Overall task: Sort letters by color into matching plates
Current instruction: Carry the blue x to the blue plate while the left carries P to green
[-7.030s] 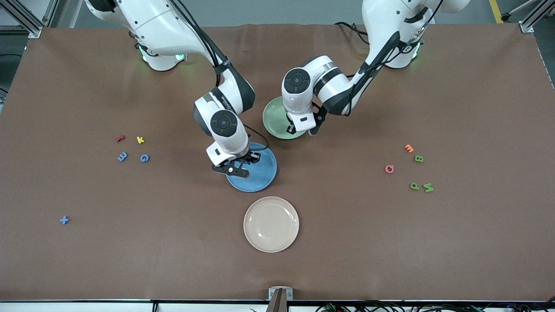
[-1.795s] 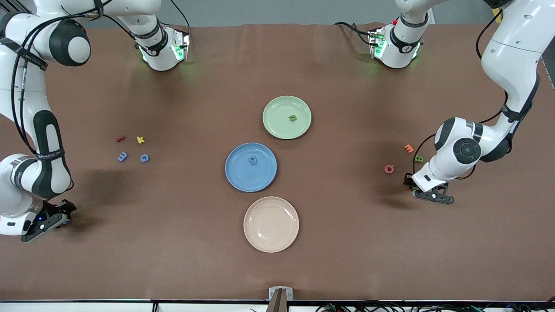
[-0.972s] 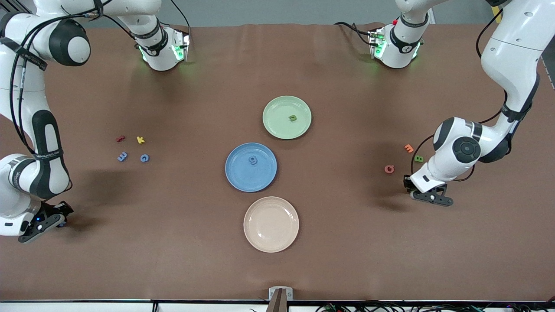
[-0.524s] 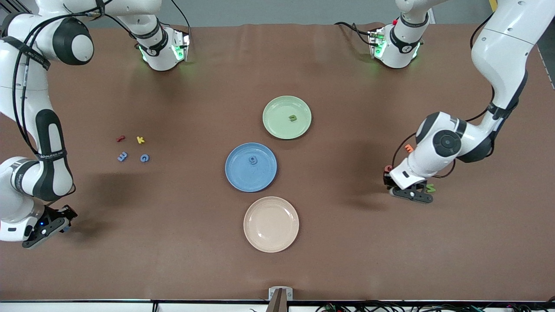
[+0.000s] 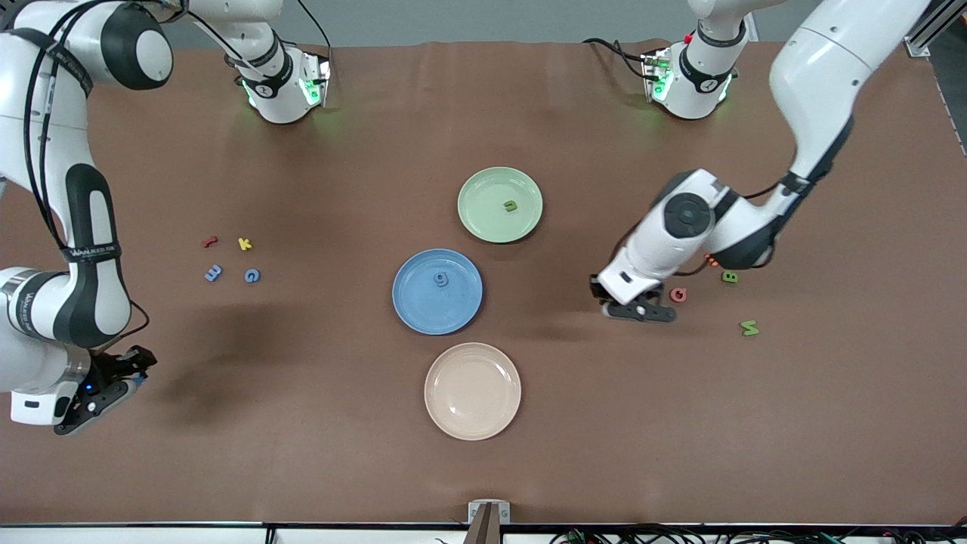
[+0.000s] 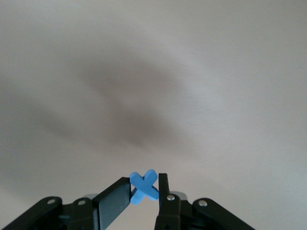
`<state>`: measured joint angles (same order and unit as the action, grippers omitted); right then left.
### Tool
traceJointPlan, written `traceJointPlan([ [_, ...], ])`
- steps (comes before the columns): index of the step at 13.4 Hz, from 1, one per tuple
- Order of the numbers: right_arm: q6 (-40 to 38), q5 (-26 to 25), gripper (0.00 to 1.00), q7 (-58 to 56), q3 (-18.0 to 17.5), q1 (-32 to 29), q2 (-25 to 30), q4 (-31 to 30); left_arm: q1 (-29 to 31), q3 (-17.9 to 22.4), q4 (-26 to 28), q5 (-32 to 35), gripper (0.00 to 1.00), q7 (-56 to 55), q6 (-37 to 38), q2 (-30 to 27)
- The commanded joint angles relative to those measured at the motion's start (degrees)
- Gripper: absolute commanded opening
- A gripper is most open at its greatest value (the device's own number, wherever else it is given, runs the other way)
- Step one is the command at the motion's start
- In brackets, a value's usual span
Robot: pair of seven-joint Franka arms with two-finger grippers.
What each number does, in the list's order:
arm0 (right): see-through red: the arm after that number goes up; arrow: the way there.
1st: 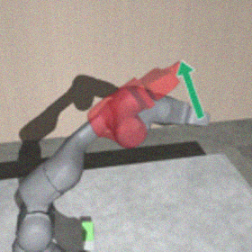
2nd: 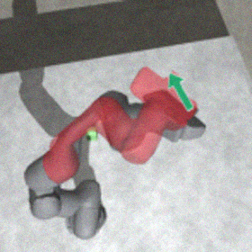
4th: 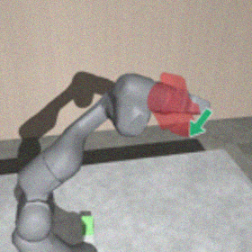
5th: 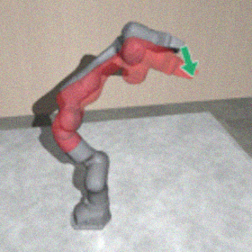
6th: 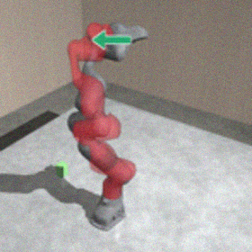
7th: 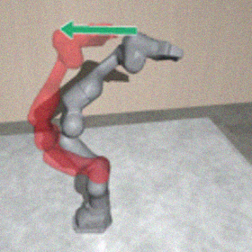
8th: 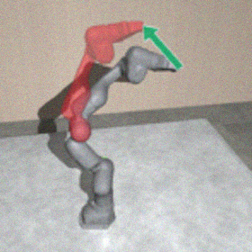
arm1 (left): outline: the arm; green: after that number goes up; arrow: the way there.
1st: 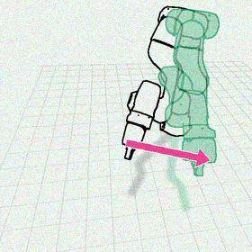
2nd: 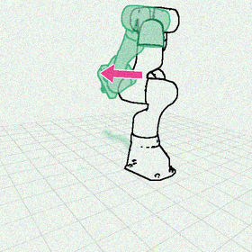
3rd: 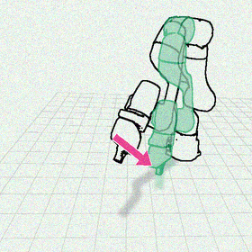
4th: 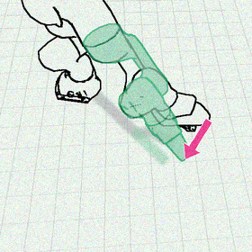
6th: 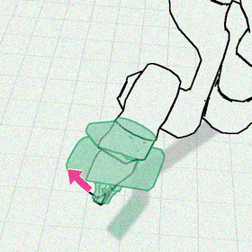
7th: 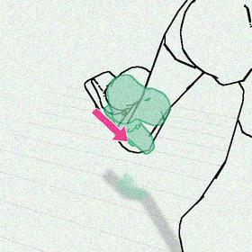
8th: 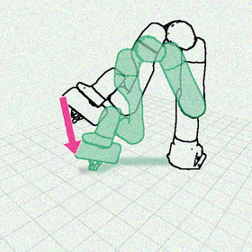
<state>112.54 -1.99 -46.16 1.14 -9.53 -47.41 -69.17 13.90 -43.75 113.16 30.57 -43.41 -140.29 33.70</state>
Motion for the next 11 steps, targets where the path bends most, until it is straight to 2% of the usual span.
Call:
traceJointPlan([
  [1,-6.43,-0.20,0.17,9.73,0.18,4.24,4.42,-2.11,-6.06,0.07,0.48,-0.77,0.02,-10.08,1.07,-0.92],
  [5,-12.41,-0.20,0.17,32.03,0.09,14.78,7.85,-4.39,-14.76,-0.28,0.74,-0.33,0.03,-24.75,1.07,-1.00],
  [8,-15.24,0.67,0.17,47.25,-0.35,21.29,8.30,-4.31,-20.83,-0.28,1.18,-0.07,0.05,-32.59,1.07,-0.65],
  [9,-15.16,1.37,0.17,52.08,-0.52,23.49,8.30,-4.31,-22.50,-0.28,1.53,0.02,0.06,-34.97,1.07,-0.56],
  [11,-14.37,5.93,0.17,61.58,-0.52,27.79,8.04,-4.31,-25.23,-0.28,2.06,0.19,0.10,-39.28,1.07,-0.30],
])
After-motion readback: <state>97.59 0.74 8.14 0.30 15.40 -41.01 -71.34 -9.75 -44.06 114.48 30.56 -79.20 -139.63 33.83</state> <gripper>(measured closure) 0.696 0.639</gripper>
